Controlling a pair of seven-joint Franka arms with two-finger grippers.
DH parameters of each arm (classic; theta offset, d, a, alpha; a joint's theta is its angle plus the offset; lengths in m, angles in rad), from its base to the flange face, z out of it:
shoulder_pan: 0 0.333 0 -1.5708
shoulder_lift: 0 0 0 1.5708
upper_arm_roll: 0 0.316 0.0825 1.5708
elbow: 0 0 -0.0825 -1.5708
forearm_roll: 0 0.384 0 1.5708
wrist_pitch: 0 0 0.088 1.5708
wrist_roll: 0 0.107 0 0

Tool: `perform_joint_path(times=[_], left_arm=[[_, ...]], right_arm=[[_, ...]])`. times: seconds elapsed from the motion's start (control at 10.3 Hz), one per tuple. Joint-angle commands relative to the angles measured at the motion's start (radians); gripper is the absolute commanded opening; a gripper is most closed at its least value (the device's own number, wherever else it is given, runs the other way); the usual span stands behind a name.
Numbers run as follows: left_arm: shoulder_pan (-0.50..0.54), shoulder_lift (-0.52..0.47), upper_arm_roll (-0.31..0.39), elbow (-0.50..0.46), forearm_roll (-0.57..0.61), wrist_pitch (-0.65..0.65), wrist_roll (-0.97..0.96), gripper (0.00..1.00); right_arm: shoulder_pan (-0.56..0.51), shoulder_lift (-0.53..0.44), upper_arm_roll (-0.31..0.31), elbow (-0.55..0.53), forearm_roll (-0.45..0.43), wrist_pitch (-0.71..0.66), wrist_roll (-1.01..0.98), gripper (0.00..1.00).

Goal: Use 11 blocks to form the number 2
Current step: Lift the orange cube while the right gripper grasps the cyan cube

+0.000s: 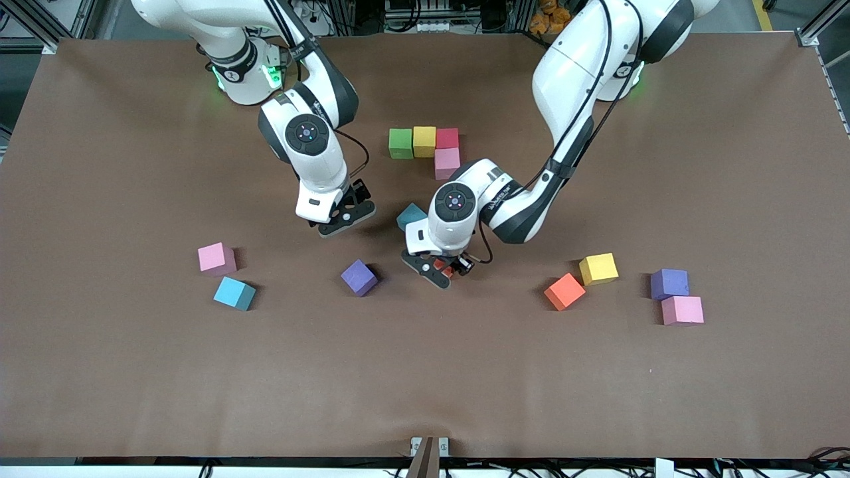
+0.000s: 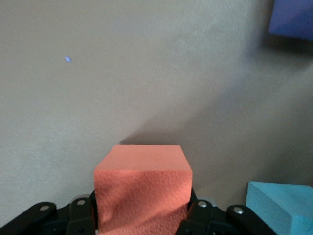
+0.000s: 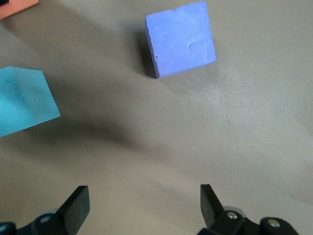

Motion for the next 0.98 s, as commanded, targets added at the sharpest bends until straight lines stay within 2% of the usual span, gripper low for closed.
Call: perform_joint_path(times=[0.0,0.2,0.39,0.88], left_arm=[[0.042,-0.056,0.016,-0.002,-0.022,-0.018,-0.007,0.05],[0.111,-0.085,0.002,-0.005,-0.022,-0.022,-0.007,0.05],[0.139,-0.128,0.005,-0.003,-0.023,-0.071,-0.007,0.05],[0.239,-0.151,0.004,-0.002,-0.039,-0.093,0.003,0.06]], right_arm=[[-0.009,-0.023,0.011,-0.021,-0.015,0.006,-0.003,1.0],[0.002,-0.012,0.014,-0.012,-0.013,0.014,-0.003,1.0],[0.052,0.02,0.019,0.048,-0.009,0.015,0.0,1.0],[0.144,0.239,0.017,0.327,-0.001,0.014,0.001,1.0]])
